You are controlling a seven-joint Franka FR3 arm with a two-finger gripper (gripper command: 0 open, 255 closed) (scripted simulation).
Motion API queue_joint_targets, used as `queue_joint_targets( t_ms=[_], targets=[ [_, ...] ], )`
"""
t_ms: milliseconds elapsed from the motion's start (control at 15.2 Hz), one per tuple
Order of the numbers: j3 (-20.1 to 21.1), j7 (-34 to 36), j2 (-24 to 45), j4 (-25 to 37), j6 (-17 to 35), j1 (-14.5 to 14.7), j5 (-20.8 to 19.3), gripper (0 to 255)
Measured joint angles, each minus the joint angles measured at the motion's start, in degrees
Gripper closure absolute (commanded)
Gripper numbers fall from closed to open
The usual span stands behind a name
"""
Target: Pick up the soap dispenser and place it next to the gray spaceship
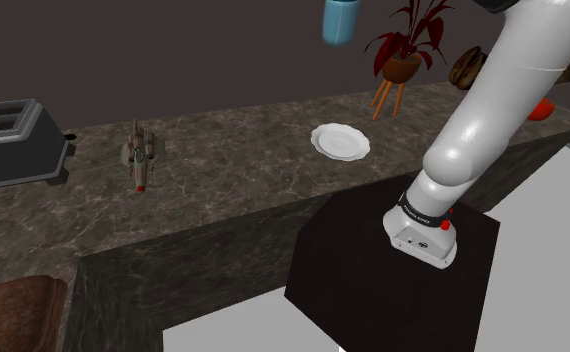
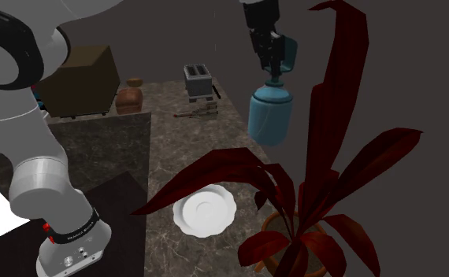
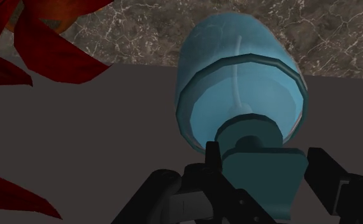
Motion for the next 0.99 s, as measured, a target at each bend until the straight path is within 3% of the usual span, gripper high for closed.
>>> queue_joint_targets(
  t_ms=[660, 990],
  targets=[
    [-0.69, -0.99, 7.13, 17.77, -10.99, -2.01, 2.94, 255],
    [1.63, 4.75, 1.14, 7.73, -6.71, 3.10, -1.17, 255]
  ],
)
